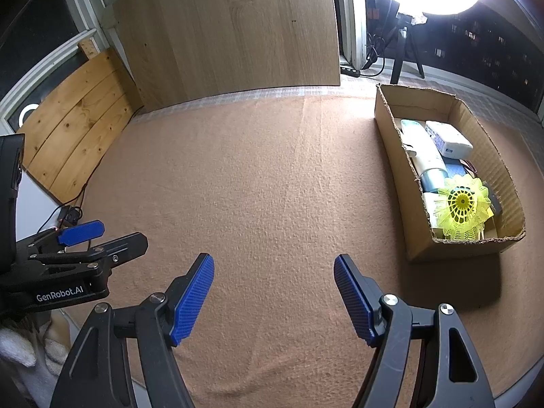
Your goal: Organize objects
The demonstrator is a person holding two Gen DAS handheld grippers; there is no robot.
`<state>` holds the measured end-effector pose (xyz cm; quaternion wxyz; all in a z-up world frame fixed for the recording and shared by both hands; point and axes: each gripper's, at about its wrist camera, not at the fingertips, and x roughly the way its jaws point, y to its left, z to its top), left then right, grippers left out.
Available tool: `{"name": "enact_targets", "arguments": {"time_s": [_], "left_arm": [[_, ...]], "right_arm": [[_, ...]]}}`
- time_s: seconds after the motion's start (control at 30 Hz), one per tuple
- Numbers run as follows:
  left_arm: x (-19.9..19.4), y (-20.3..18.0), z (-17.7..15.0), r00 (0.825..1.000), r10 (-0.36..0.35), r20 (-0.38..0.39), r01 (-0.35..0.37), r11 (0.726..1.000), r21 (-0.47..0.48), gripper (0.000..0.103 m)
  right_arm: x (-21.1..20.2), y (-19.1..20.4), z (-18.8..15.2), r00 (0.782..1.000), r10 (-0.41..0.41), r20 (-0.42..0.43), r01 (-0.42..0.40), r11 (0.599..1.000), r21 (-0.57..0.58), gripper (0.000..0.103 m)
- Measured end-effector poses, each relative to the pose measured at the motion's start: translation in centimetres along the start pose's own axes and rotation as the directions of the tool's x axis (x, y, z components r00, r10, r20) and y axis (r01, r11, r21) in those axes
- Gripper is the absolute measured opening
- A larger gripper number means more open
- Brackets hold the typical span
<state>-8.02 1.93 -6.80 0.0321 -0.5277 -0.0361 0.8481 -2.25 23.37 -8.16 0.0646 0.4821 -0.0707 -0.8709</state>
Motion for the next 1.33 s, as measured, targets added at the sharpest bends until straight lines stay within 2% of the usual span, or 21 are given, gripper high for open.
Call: {"name": "enact_targets", "arguments": {"time_s": [1.33], "left_arm": [[0.29,0.40,-0.33,1.000,0.011,-0.001,-0.011,1.000,0.007,0.096]], "right_arm": [[0.28,0.23,-0.74,1.000,0.001,-0.014,-0.001,1.000,0.010,0.070]]}}
